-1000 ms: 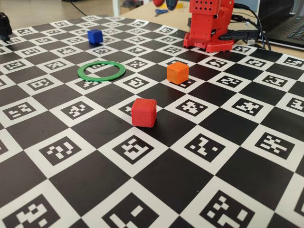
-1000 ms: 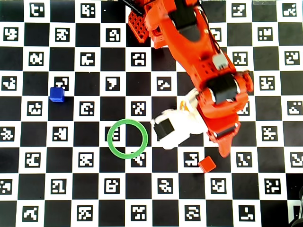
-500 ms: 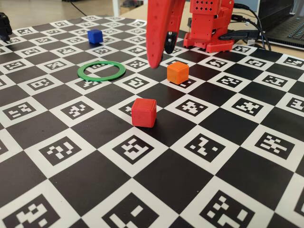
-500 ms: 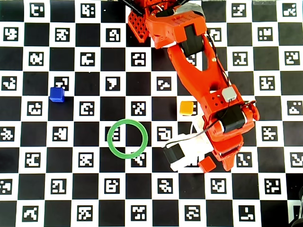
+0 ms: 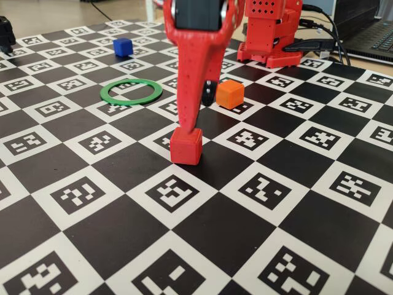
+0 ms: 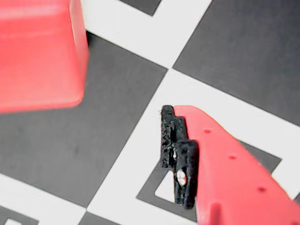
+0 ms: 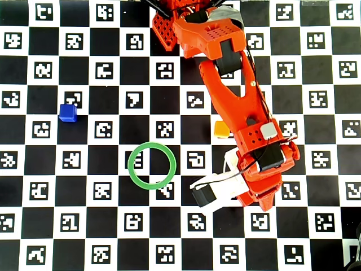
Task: Grab the red cube then put it in the green circle then put the blue cube on top and finally the orange cube on top
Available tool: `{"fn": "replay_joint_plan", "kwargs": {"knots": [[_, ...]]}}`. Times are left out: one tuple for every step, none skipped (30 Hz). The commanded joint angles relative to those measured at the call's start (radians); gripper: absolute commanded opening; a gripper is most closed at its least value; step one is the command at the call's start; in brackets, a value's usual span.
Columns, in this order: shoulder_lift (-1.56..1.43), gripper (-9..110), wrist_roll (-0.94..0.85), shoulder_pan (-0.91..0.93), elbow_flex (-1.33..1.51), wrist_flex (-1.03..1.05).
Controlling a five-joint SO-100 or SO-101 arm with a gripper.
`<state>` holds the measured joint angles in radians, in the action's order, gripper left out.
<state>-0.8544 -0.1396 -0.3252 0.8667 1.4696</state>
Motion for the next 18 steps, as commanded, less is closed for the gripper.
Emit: {"fn": "replay_joint_plan", "kwargs": {"knots": [[-0.037, 43, -0.018, 0.012, -0.002, -0.043], [-0.032, 43, -0.023, 0.012, 0.002, -0.051], [-0.029, 43, -0.026, 0.012, 0.005, -0.057], [-0.026, 43, -0.029, 0.012, 0.005, -0.063], [-0.021, 43, -0.032, 0.012, 0.005, -0.067], [-0.02, 43, -0.037, 0.012, 0.005, -0.072], [-0.018, 43, -0.038, 0.012, 0.006, -0.077], [-0.014, 43, -0.04, 0.014, 0.006, -0.081], [-0.011, 43, -0.04, 0.014, 0.006, -0.086], [-0.006, 42, -0.043, 0.015, 0.008, -0.091], [-0.002, 42, -0.044, 0.015, 0.008, -0.095], [0.002, 42, -0.044, 0.017, 0.008, -0.098], [0.005, 42, -0.046, 0.018, 0.009, -0.104], [0.006, 42, -0.048, 0.02, 0.012, -0.11], [0.008, 42, -0.052, 0.02, 0.012, -0.115], [0.011, 42, -0.052, 0.021, 0.012, -0.121], [0.014, 42, -0.054, 0.025, 0.012, -0.127], [0.015, 42, -0.057, 0.026, 0.012, -0.13]]}}
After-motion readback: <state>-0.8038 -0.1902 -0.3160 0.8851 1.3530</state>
